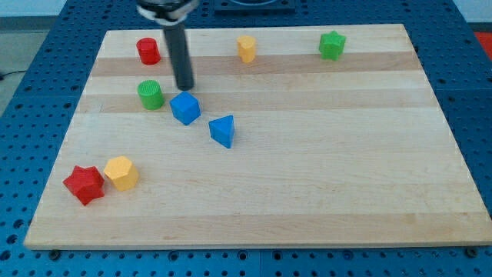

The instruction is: Push the green circle into the blue cube

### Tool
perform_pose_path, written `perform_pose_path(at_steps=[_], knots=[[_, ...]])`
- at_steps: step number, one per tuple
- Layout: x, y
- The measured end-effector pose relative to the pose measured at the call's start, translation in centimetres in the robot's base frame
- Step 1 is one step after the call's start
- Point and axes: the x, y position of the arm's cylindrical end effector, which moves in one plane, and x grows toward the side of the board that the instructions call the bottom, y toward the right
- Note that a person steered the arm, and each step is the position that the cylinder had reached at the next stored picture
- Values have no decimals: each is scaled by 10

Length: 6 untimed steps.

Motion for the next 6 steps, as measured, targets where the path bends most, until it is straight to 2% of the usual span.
perform_pose_path(at_steps=[2,3,4,6], knots=[[-2,-82],[17,-77],[23,-17],[43,45]])
